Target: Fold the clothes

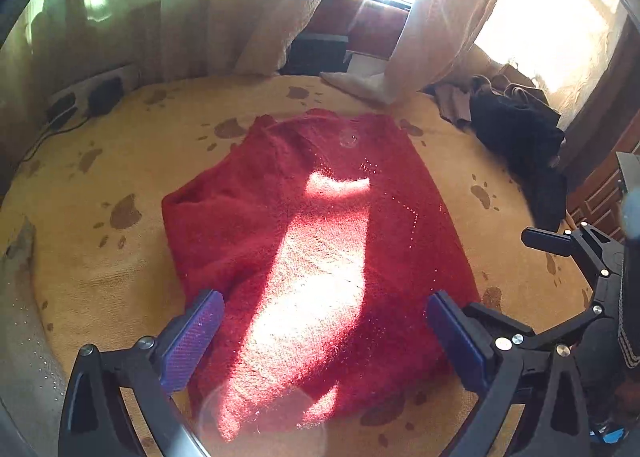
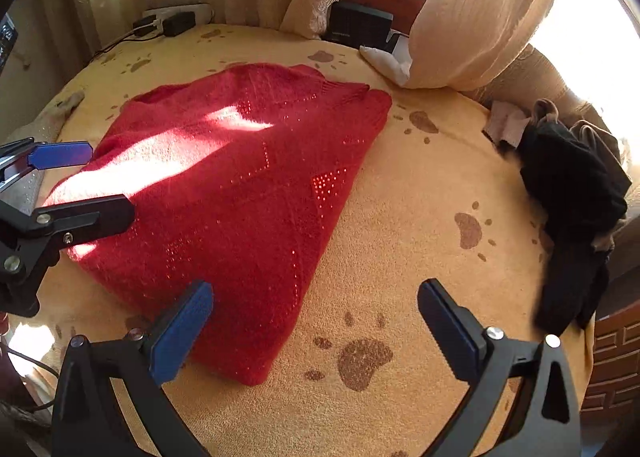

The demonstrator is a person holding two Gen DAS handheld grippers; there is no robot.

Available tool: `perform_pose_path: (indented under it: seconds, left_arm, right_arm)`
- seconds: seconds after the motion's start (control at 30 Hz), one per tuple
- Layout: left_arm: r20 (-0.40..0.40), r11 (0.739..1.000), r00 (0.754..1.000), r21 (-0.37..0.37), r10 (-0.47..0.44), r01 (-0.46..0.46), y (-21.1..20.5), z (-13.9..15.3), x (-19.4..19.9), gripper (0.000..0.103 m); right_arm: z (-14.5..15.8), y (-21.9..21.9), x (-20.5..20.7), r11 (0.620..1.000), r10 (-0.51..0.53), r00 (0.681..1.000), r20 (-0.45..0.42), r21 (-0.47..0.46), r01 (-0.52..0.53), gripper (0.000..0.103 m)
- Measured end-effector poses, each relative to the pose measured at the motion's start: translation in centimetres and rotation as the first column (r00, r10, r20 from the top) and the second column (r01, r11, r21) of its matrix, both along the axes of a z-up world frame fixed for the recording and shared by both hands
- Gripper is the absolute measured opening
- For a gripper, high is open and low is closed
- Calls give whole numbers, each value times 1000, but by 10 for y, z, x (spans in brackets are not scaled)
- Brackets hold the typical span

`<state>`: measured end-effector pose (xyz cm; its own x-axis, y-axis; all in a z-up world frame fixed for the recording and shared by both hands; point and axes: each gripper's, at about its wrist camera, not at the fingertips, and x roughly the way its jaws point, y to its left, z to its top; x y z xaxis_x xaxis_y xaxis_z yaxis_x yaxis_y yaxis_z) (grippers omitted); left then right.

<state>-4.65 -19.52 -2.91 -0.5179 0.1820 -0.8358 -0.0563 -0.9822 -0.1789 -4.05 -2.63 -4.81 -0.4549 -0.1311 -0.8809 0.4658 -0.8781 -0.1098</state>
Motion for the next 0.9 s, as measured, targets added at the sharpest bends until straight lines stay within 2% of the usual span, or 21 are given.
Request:
perform_pose_path:
  seconds: [0.17, 0.33, 0.43, 0.7, 0.9]
  left_arm:
    - [121, 996, 990, -66, 70, -62, -18, -33, -6, 103]
    - [209, 981, 966, 88, 151, -172, -48, -61, 1, 103]
    - [206, 981, 967, 89, 149, -170, -49, -63, 1, 103]
    - [223, 984, 962, 51, 154, -170, -45, -64, -2, 103]
    - [231, 987, 961, -85, 154, -138, -28, -56, -6, 103]
  right_arm:
    - [-4, -11, -22, 1000, -1, 999, 38, 7, 0, 103]
    - [-14, -21, -33, 999, 22, 996, 82, 25, -24, 103]
    - [-20, -25, -37, 999, 28, 995, 100, 28, -31, 103]
    - [-28, -25, -46, 999, 32, 988, 152, 16, -35, 103]
    - [-31, -19, -55, 999, 19, 975, 224, -30, -12, 103]
